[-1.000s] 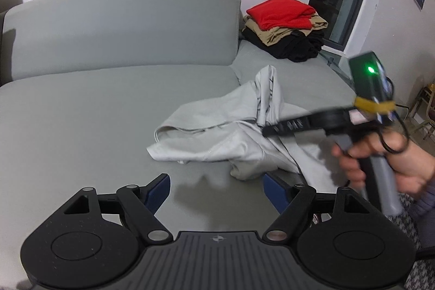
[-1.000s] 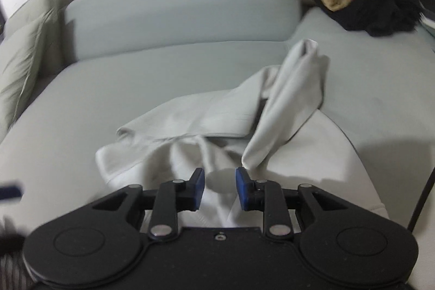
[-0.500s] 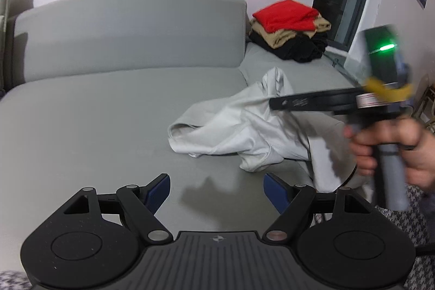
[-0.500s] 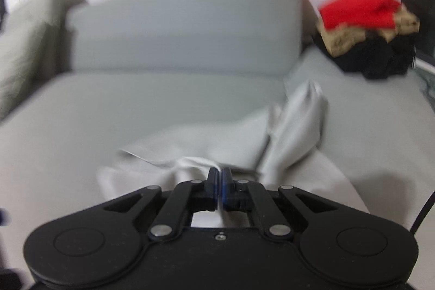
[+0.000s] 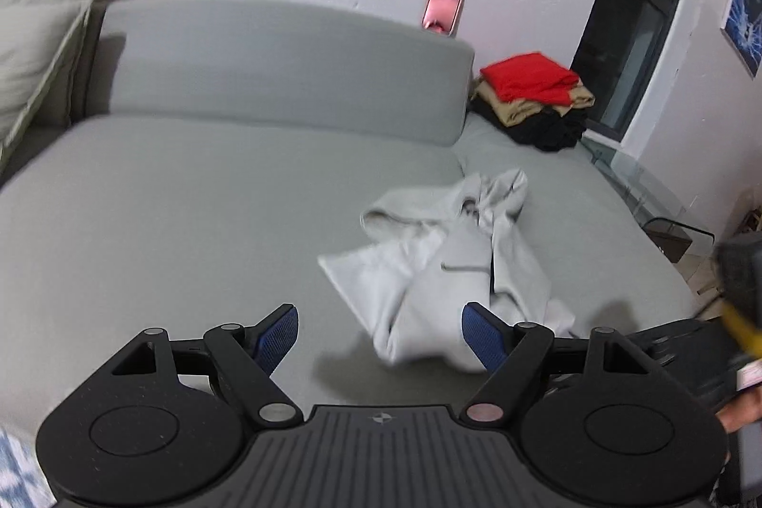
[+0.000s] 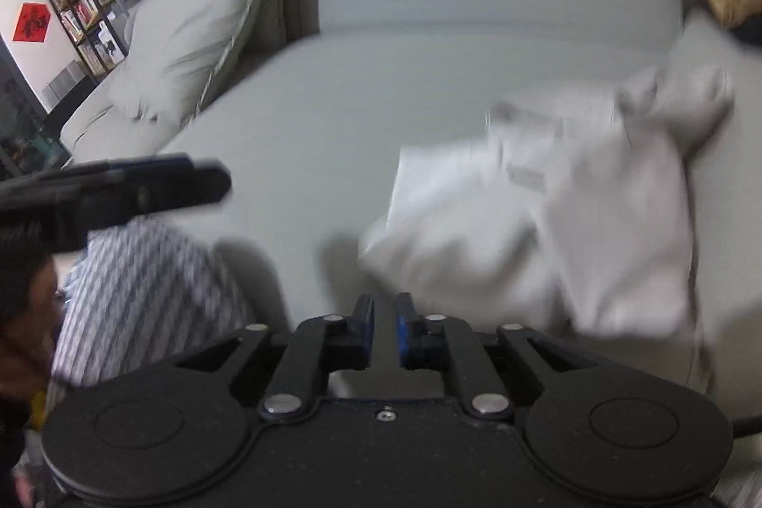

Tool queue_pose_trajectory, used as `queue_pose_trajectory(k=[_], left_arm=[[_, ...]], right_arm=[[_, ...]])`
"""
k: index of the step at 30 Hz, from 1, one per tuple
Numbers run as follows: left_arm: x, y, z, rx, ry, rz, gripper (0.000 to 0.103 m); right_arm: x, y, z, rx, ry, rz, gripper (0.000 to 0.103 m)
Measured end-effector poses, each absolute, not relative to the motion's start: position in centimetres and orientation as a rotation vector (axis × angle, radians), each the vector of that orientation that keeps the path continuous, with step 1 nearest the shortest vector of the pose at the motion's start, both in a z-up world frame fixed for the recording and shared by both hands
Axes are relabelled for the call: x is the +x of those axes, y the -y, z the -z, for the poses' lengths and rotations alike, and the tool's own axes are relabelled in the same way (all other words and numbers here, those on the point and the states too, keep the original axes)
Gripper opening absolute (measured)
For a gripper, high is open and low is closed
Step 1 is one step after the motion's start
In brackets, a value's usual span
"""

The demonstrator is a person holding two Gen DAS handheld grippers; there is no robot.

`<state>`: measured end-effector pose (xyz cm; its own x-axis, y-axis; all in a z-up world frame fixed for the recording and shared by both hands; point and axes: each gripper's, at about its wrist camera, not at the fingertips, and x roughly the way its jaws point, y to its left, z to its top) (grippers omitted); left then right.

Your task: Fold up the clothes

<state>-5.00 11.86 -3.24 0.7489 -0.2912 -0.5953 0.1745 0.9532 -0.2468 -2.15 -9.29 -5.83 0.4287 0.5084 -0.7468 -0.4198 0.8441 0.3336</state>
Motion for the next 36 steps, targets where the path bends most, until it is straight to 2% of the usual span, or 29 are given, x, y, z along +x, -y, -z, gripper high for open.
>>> queue_pose_trajectory(k=[2,4,8,13,16,18,19,20,24,30,33,36], left_arm=[[-4.3,-11.5,4.4,-0.221,-0.713,0.261,0.074],[-3.4,-11.0,5.6,-0.261,-0.752,0.262,0.074],[-1.9,-9.5,7.9,-0.31,-0.825,0.272,0.073],[-2.0,-7.8,8.6,-0.237,-0.81,0.292,0.073],[-1.9,-8.0,8.8,-0.237,-0.801,0.284,0.073],[-1.9,-8.1,8.9,-0.233,-0.798,0.277,0.073],[-1.9,-8.2,8.8,-0.237,-0.794,0.278,0.073],[-1.9,-8.3,8.8,-0.24,-0.789,0.279,0.073],[-1.9,-8.6,8.7,-0.247,-0.783,0.293,0.073],[-1.6,-7.8,8.9,-0.212,-0.787,0.33,0.073],[-1.6,-7.1,9.1,-0.184,-0.796,0.344,0.073],[-0.9,-6.8,10.0,-0.296,-0.839,0.361,0.073]], right_arm=[[-3.0,12.1,5.2,0.162,-0.91,-0.527,0.038],[-3.7,15.0,4.5,0.191,-0.825,-0.432,0.045],[-3.6,18.0,5.2,0.159,-0.71,-0.31,0.045],[-2.4,18.8,5.1,0.171,-0.67,-0.257,0.045],[-1.5,19.3,4.8,0.191,-0.65,-0.23,0.051],[-1.0,19.7,4.6,0.205,-0.637,-0.212,0.048],[-0.7,19.8,4.5,0.211,-0.63,-0.203,0.023],[-0.5,20.0,4.4,0.218,-0.623,-0.194,0.004],[0.6,20.7,4.0,0.245,-0.596,-0.158,0.005],[2.1,31.7,-0.7,0.672,-0.574,0.021,0.004],[3.0,35.3,0.7,0.72,-0.64,0.172,0.005],[3.0,37.9,3.4,0.74,-0.727,0.315,0.021]])
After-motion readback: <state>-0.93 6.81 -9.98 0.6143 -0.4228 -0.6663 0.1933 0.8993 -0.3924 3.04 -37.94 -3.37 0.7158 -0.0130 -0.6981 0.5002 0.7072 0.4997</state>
